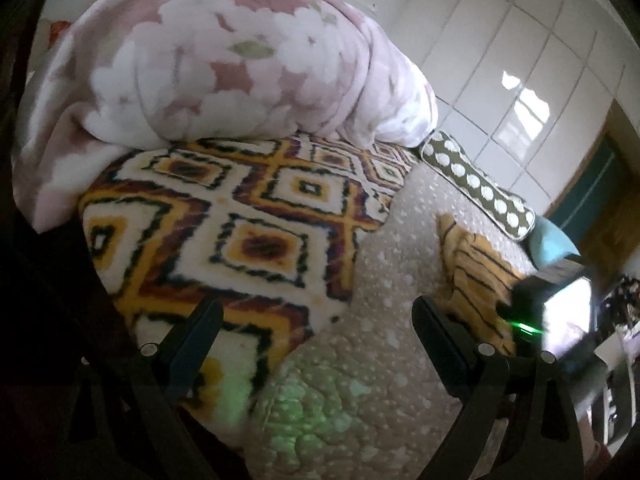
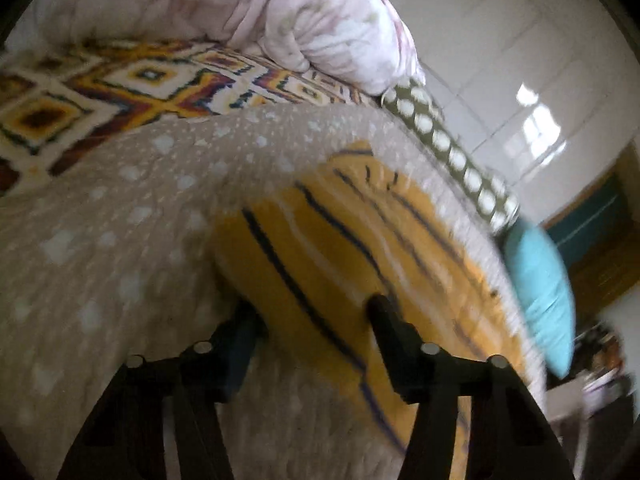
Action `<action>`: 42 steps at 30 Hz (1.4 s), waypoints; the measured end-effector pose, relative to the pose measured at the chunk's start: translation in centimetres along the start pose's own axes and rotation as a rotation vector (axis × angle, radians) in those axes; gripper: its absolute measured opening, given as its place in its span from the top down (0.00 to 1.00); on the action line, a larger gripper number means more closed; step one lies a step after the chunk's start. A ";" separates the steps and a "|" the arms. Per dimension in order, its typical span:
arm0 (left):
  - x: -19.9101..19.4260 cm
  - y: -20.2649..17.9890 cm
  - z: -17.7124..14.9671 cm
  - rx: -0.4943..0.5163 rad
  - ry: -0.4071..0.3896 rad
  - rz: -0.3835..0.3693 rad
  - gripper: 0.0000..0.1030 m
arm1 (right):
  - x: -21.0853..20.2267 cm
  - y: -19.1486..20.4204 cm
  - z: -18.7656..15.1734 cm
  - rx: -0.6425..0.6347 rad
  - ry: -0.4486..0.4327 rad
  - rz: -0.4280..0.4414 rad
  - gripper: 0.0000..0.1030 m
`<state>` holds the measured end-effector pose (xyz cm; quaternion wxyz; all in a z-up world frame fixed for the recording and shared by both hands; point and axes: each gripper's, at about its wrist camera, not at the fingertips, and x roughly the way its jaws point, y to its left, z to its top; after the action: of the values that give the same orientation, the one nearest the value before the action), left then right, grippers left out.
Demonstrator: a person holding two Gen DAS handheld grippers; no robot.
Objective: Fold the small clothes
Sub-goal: 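Grasp the folded yellow striped sweater edge with the right gripper and lift, then carry the sweater toward the blue pillow and lower it with the right gripper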
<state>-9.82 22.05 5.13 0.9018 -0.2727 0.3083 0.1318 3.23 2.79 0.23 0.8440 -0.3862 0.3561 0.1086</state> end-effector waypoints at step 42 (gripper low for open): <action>8.0 -29.6 -6.0 0.548 0.392 -0.436 0.07 | -4.8 -31.5 -30.4 1.213 -0.116 0.348 0.34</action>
<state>5.47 -5.02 8.31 0.8720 -0.1011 0.4332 -0.2044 -1.49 -40.27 7.95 0.9006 0.2307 0.3658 0.0440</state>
